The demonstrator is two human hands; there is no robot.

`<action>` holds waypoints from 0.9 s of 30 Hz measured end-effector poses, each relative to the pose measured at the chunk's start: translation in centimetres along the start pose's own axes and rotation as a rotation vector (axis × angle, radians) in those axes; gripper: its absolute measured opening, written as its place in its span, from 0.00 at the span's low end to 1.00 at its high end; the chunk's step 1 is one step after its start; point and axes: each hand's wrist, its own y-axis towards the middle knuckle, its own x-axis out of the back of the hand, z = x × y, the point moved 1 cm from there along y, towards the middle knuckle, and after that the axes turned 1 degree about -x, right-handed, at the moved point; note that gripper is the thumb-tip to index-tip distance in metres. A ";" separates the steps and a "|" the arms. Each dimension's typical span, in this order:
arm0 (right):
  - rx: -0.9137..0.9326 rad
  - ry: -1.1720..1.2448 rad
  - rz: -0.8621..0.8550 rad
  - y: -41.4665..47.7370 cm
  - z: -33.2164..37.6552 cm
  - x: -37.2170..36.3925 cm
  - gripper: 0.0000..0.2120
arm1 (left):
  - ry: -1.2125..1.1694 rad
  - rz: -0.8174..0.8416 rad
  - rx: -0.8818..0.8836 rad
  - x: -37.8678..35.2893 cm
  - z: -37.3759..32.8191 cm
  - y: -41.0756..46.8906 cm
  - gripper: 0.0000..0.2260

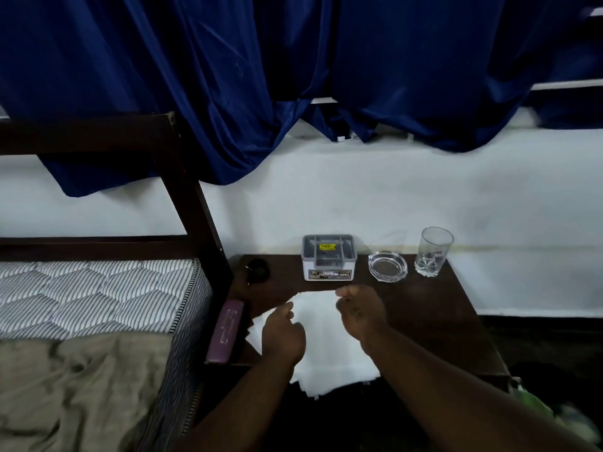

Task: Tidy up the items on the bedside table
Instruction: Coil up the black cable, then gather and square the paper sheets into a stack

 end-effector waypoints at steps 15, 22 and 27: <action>0.268 -0.278 0.110 -3.5 -6.4 -1.6 0.23 | 0.266 -0.145 0.108 -2.8 1.8 -2.6 0.31; 0.291 -0.391 0.147 -3.6 -6.2 -2.8 0.27 | 0.030 -0.305 0.408 -2.8 2.7 -3.2 0.33; 0.291 -0.418 0.159 -3.7 -6.2 -3.1 0.27 | -0.056 -0.311 0.443 -2.7 2.7 -3.2 0.32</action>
